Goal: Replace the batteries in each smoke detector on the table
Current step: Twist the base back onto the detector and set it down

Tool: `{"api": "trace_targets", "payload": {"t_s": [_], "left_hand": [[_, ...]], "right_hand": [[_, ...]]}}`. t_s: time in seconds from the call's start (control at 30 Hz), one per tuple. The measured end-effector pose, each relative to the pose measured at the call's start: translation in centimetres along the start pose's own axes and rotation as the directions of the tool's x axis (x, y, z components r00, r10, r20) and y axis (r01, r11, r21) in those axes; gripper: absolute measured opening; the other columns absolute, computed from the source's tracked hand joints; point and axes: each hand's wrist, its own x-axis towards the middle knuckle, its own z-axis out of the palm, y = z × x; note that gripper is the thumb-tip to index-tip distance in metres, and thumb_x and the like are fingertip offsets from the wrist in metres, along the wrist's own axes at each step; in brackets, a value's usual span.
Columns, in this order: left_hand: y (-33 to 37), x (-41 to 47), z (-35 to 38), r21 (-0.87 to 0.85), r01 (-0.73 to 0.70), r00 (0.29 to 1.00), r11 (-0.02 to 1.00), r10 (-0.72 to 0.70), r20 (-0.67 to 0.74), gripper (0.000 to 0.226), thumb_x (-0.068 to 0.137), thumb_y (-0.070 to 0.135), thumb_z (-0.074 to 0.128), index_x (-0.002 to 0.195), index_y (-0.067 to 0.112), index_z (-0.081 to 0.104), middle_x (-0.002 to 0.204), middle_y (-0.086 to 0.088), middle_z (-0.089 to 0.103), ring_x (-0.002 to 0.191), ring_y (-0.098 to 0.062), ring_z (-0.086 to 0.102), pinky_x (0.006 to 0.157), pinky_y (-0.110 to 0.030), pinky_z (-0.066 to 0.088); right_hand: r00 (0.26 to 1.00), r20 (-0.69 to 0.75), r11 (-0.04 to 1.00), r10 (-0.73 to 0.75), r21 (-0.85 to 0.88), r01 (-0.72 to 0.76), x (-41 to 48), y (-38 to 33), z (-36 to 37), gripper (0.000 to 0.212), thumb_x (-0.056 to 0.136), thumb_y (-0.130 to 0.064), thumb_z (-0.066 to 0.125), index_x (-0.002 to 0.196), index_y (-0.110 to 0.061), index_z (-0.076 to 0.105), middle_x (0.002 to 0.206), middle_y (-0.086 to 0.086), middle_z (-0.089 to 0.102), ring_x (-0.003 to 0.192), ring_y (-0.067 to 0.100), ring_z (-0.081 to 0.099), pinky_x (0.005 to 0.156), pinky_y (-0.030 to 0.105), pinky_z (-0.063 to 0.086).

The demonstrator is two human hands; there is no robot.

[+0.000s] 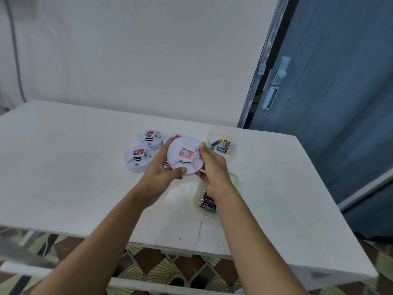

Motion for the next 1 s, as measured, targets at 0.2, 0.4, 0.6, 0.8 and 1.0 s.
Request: {"api": "trace_targets", "payload": {"t_s": [0.2,0.4,0.6,0.8,1.0], "left_hand": [[0.0,0.2,-0.1,-0.018,0.003,1.0,1.0,-0.003,-0.01,0.077,0.086,-0.01,0.062,0.141,0.038,0.037,0.128,0.008,0.059,0.109,-0.016,0.062,0.078,-0.035,0.056],[-0.1,0.3,-0.2,-0.019,0.004,1.0,1.0,-0.004,-0.011,0.079,0.086,-0.009,0.062,0.144,0.036,0.035,0.133,0.008,0.056,0.113,-0.017,0.061,0.084,-0.043,0.056],[-0.2,0.4,-0.5,-0.013,-0.011,1.0,1.0,0.011,0.017,0.076,0.087,-0.008,0.062,0.142,0.038,0.037,0.135,0.006,0.056,0.115,-0.018,0.06,0.082,-0.037,0.055],[-0.3,0.5,-0.9,-0.007,-0.003,1.0,1.0,0.003,0.001,0.077,0.087,-0.007,0.063,0.144,0.037,0.035,0.134,0.005,0.057,0.115,-0.02,0.06,0.085,-0.043,0.055],[-0.5,0.5,-1.5,-0.018,0.01,1.0,1.0,-0.01,0.004,0.077,0.088,-0.008,0.062,0.143,0.038,0.035,0.131,0.006,0.06,0.115,-0.02,0.061,0.089,-0.045,0.054]], "right_hand": [[1.0,0.009,1.0,-0.004,-0.003,0.004,0.1,-0.2,0.2,0.024,0.102,-0.031,0.056,0.097,-0.016,0.074,0.09,0.004,0.077,0.076,0.013,0.072,0.059,0.026,0.055],[1.0,0.016,1.0,-0.002,-0.007,0.002,0.1,-0.4,0.3,0.025,0.102,-0.032,0.056,0.102,-0.015,0.074,0.088,0.002,0.077,0.072,0.01,0.072,0.057,0.024,0.054],[1.0,0.019,1.0,-0.001,-0.011,0.002,0.3,-0.2,0.5,0.026,0.102,-0.032,0.056,0.104,-0.013,0.074,0.093,0.005,0.076,0.077,0.014,0.071,0.06,0.026,0.055],[0.999,0.032,1.0,0.002,-0.014,-0.002,0.4,-0.2,0.7,0.025,0.102,-0.032,0.056,0.098,-0.016,0.074,0.086,0.001,0.077,0.074,0.011,0.071,0.06,0.025,0.056],[0.999,0.039,1.0,0.009,-0.011,-0.009,0.7,0.2,1.3,0.025,0.102,-0.031,0.056,0.099,-0.015,0.074,0.087,0.002,0.077,0.074,0.012,0.072,0.059,0.025,0.055]]}}
